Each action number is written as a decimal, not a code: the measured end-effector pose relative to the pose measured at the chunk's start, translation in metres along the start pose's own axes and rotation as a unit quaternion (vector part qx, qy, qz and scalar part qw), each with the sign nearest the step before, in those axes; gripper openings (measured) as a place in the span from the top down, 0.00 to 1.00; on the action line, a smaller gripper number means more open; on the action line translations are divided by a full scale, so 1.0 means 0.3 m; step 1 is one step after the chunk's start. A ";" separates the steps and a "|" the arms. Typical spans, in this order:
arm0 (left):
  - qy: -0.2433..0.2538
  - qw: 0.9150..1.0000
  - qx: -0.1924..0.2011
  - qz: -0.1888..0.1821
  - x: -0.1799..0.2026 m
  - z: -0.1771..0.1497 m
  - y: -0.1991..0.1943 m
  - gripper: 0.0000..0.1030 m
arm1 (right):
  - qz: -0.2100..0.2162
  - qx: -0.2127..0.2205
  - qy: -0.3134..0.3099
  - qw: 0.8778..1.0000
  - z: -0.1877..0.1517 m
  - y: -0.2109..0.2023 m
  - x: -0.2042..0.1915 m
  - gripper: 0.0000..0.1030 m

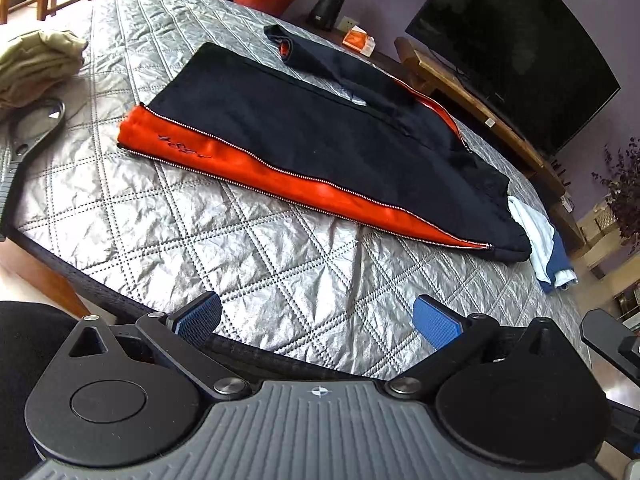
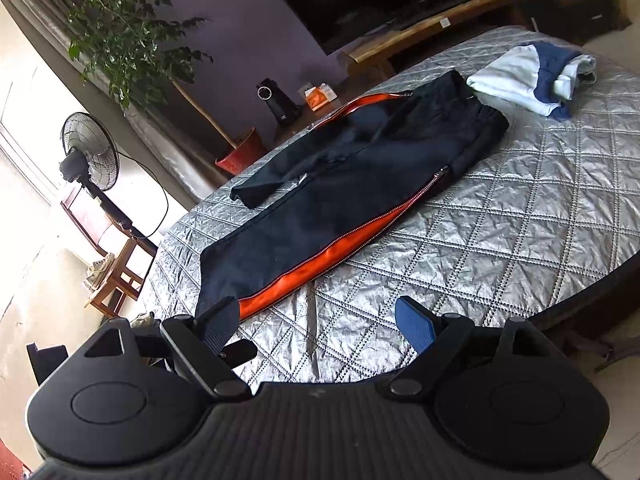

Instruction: Fold clothes

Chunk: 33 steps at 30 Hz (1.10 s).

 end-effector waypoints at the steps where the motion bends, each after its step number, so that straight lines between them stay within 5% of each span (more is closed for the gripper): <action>1: -0.001 1.000 0.000 -0.001 -0.001 0.001 0.001 0.00 | 0.000 -0.001 0.000 1.000 0.000 0.001 0.000 0.20; 33: -0.016 1.000 0.007 -0.010 -0.013 0.004 -0.008 0.02 | -0.004 -0.003 -0.005 1.000 -0.004 0.002 -0.006 0.20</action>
Point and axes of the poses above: each gripper's, at about its wrist camera, not at the fingertips, and y roughly the way its jaws point, x to its right, z to its top, the point moved 4 cm from there along y, roughly the way its jaws point, and after that the axes turned 14 degrees about -z, right-handed, at the moved point
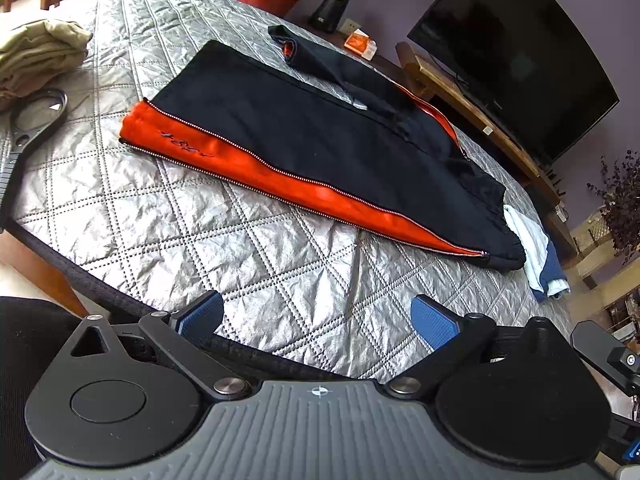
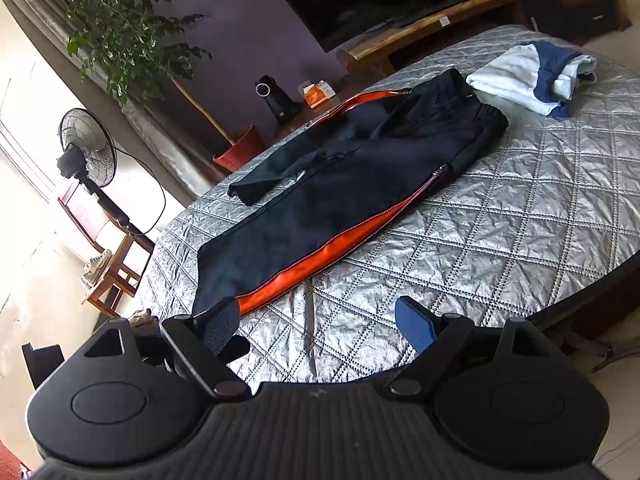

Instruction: Fold clothes

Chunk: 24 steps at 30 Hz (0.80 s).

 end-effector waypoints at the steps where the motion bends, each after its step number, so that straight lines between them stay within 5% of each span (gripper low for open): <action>1: -0.001 1.000 0.000 -0.002 0.000 0.000 0.000 0.02 | 0.000 0.000 0.000 1.000 0.000 0.000 0.000 0.20; 24: -0.034 0.999 -0.013 -0.035 -0.013 -0.007 0.007 0.03 | -0.004 -0.001 -0.002 1.000 0.003 0.003 0.000 0.20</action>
Point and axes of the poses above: each gripper's, at about its wrist camera, not at the fingertips, and y roughly the way its jaws point, x to its right, z to its top, the point moved 4 cm from there along y, roughly the way its jaws point, and after that the axes turned 14 degrees about -z, right-handed, at the moved point
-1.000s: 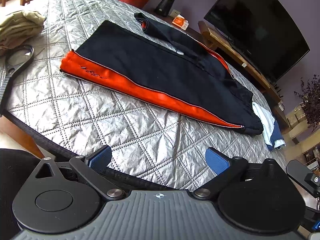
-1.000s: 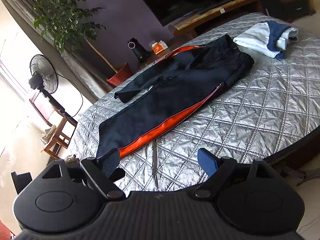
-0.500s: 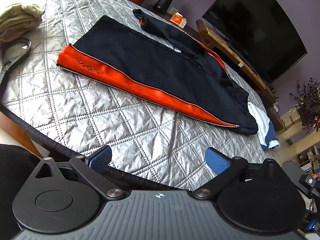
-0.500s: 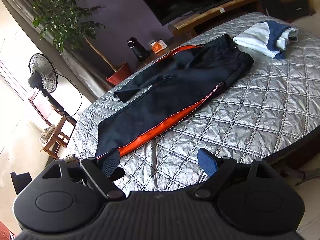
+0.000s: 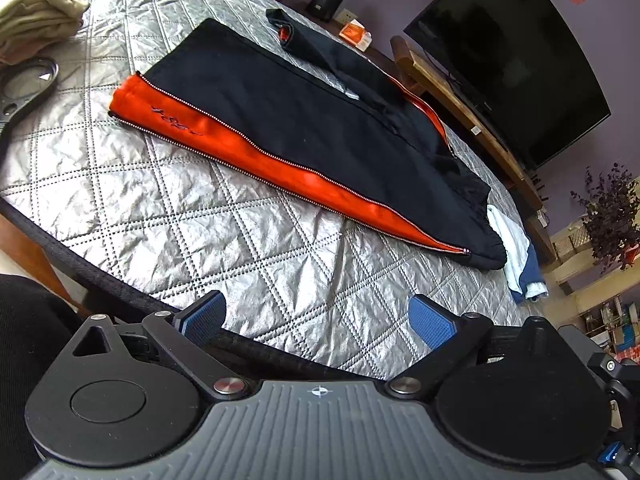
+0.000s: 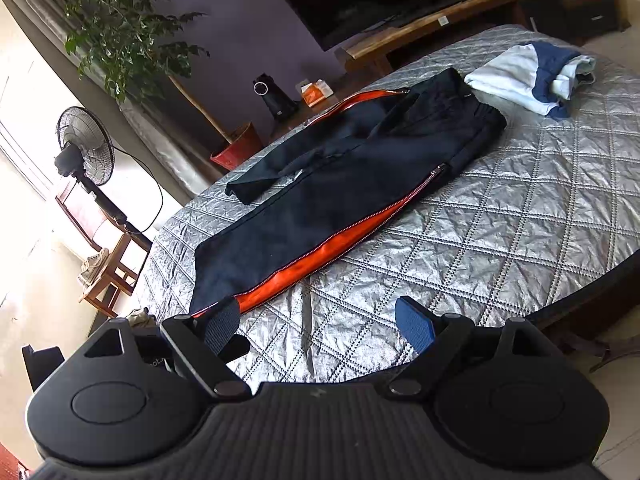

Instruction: Fold clothes

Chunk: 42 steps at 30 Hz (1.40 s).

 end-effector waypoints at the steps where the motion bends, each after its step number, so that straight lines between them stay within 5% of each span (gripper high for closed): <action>1: 0.000 1.000 -0.001 0.000 0.000 0.000 0.001 0.03 | 0.000 0.000 0.000 1.000 0.000 0.000 0.000 0.20; 42: -0.027 0.999 0.020 -0.012 -0.015 0.010 -0.008 0.02 | -0.004 -0.015 -0.005 1.000 -0.002 0.015 -0.013 0.20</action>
Point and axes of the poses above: each gripper's, at about its wrist camera, not at the fingertips, and y roughly the way its jaws point, x to its right, z to its top, the point moved 4 cm from there along y, roughly the way its jaws point, and after that the axes turned 14 degrees about -z, right-handed, at the moved point
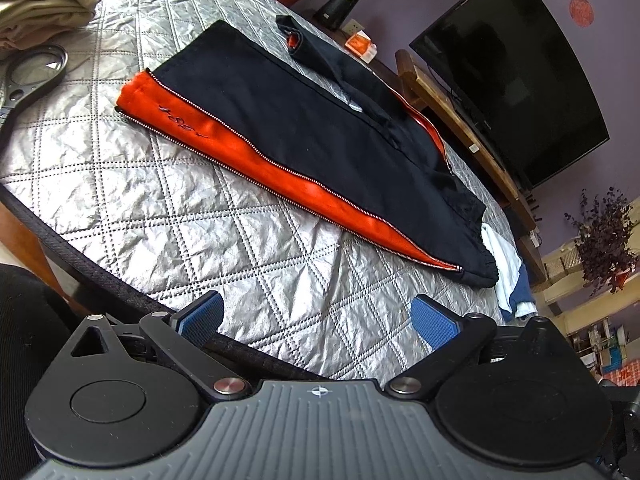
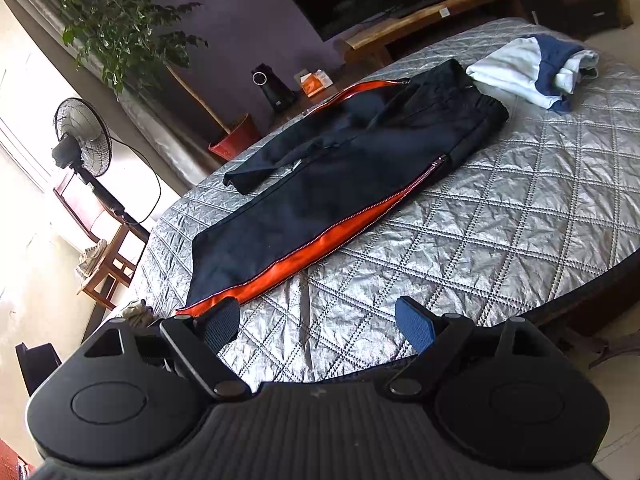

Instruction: Fold clothes

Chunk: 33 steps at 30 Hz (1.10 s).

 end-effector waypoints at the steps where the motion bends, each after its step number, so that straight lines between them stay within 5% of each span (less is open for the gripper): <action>1: 0.000 1.000 -0.002 0.001 0.000 0.000 0.001 0.02 | 0.000 0.000 0.000 1.000 0.000 0.000 0.000 0.20; 33: 0.006 1.000 -0.018 0.007 0.001 -0.002 0.007 0.02 | 0.001 0.000 0.002 1.000 0.003 -0.001 0.001 0.20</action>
Point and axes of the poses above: each gripper's, at about its wrist camera, not at the fingertips, and y roughly the way its jaws point, x to its right, z to its top, the point moved 4 cm from there along y, roughly the way its jaws point, and after that the axes turned 14 degrees about -z, right-handed, at the moved point
